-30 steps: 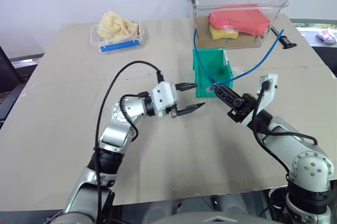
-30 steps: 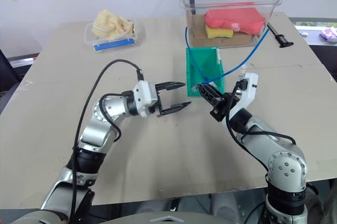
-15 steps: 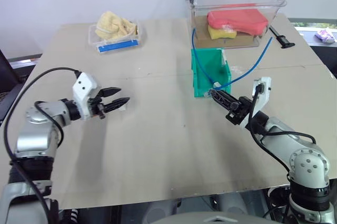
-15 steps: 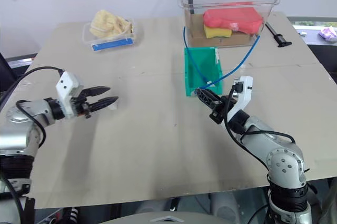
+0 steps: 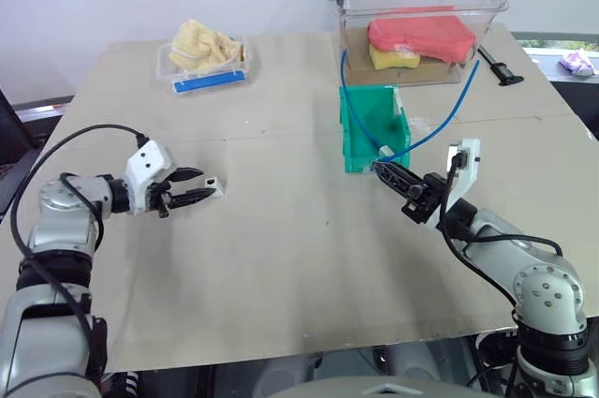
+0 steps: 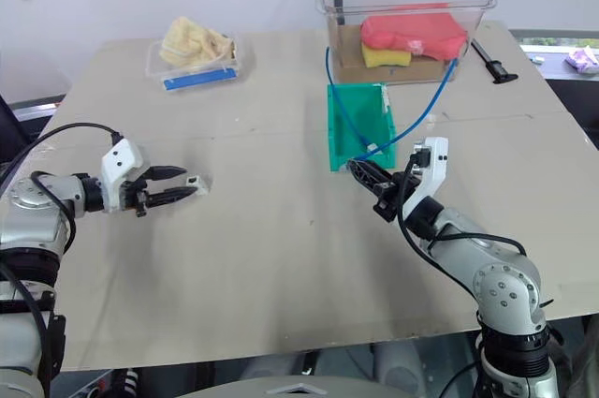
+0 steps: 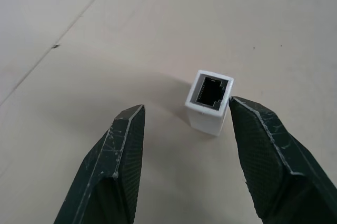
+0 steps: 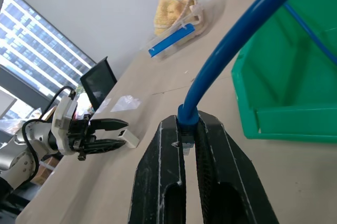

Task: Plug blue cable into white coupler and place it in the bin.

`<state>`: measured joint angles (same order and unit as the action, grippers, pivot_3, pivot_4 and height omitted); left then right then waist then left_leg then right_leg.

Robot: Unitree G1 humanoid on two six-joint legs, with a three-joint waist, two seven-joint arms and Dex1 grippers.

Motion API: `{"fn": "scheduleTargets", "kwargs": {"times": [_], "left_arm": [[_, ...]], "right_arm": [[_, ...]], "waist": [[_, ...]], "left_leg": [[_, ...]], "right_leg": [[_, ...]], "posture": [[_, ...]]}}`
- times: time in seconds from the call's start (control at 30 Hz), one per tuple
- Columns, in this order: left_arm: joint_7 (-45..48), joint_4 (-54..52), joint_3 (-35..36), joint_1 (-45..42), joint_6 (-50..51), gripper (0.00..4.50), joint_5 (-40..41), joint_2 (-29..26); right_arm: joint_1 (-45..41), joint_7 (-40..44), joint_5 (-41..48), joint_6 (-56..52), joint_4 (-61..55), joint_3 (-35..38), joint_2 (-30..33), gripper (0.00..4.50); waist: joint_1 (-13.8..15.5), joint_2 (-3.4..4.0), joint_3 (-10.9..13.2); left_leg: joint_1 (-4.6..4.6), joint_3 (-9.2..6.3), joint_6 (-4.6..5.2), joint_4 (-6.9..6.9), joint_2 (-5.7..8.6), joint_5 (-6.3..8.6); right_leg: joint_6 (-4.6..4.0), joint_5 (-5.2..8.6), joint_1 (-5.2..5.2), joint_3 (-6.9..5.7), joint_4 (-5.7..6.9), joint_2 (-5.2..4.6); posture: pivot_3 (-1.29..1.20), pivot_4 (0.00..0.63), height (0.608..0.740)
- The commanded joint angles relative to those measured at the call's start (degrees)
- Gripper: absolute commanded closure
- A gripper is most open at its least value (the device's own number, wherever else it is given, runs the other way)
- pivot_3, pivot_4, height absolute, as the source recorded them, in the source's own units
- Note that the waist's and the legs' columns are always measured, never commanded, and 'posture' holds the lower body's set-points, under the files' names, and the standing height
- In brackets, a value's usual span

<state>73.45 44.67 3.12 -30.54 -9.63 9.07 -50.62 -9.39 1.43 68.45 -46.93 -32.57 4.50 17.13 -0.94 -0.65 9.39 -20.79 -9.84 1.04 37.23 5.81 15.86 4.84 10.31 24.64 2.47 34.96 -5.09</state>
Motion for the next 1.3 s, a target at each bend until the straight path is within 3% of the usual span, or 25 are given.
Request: {"fn": "scheduleTargets", "kwargs": {"times": [0.03,0.17,0.33,0.5,0.7,0.83,1.03,1.3], "left_arm": [[0.8,3.5,-0.6,-2.2,-3.6,1.92,-1.5,0.5],[1.3,7.1,-1.6,-4.1,-6.0,1.92,-2.5,1.5],[2.8,9.0,-1.6,-5.5,-7.0,4.18,-2.5,2.6],[5.8,2.7,-1.8,-4.2,-4.2,4.15,-0.5,4.2],[7.0,-26.3,-8.1,0.3,12.9,4.15,3.4,9.8],[2.8,-35.8,-14.9,-2.0,21.0,4.15,-0.1,14.7],[-2.6,-35.6,-23.3,-9.0,25.4,4.15,-6.3,22.2],[-2.9,-30.4,-28.7,-11.6,21.5,4.15,-11.5,23.9]], "right_arm": [[0.3,-0.3,1.0,1.0,-3.0,0.7,0.3,4.5],[0.5,-0.7,1.1,1.1,-3.3,0.8,0.6,4.5],[0.7,-0.8,1.2,1.1,-3.6,1.0,1.3,4.5],[0.1,1.9,-2.3,1.7,-4.2,0.3,3.8,4.5],[-3.8,11.5,-11.0,3.0,-3.6,-2.3,11.4,4.5],[-7.4,19.5,-16.5,3.2,-2.2,-5.4,17.2,4.5],[-12.3,32.2,-26.3,5.8,1.4,-12.4,23.9,4.5],[-18.7,39.4,-40.5,11.9,11.6,-21.4,21.9,4.5]], "waist": [[0.0,0.0,0.0],[0.0,-0.02,0.0],[0.0,-0.03,0.0],[0.0,-0.02,0.0],[0.1,-0.05,0.0],[0.0,-0.05,0.0],[0.1,-0.11,0.0],[0.1,-0.13,0.0]], "left_leg": [[0.0,0.0,0.0,0.0,0.0,0.0],[-0.03,-0.01,0.0,0.01,0.0,0.0],[-0.03,0.0,0.04,0.03,0.0,0.03],[-0.03,-0.01,0.05,0.04,0.0,0.03],[-0.13,0.0,0.05,0.16,0.02,0.03],[-0.11,0.06,0.04,0.17,0.02,0.02],[-0.12,0.26,0.02,0.19,0.0,0.0],[-0.11,0.48,-0.17,0.19,-0.02,-0.1]], "right_leg": [[0.0,0.0,0.0,0.0,0.0,0.0],[0.0,0.0,0.02,0.0,0.0,0.0],[0.0,-0.01,0.02,0.0,0.04,0.0],[0.0,-0.01,0.02,-0.01,0.03,0.0],[0.04,-0.03,0.0,-0.01,0.02,-0.02],[0.04,-0.03,-0.01,0.02,0.03,-0.01],[0.04,-0.03,-0.03,-0.04,0.01,0.07],[0.04,-0.03,0.0,0.1,-0.02,0.06]], "posture": [[0.0,0.15,0.74],[0.0,0.15,0.74],[0.0,0.15,0.74],[0.0,0.15,0.74],[0.0,0.15,0.74],[0.0,0.15,0.74],[0.0,0.15,0.74],[0.0,0.15,0.74]]}}
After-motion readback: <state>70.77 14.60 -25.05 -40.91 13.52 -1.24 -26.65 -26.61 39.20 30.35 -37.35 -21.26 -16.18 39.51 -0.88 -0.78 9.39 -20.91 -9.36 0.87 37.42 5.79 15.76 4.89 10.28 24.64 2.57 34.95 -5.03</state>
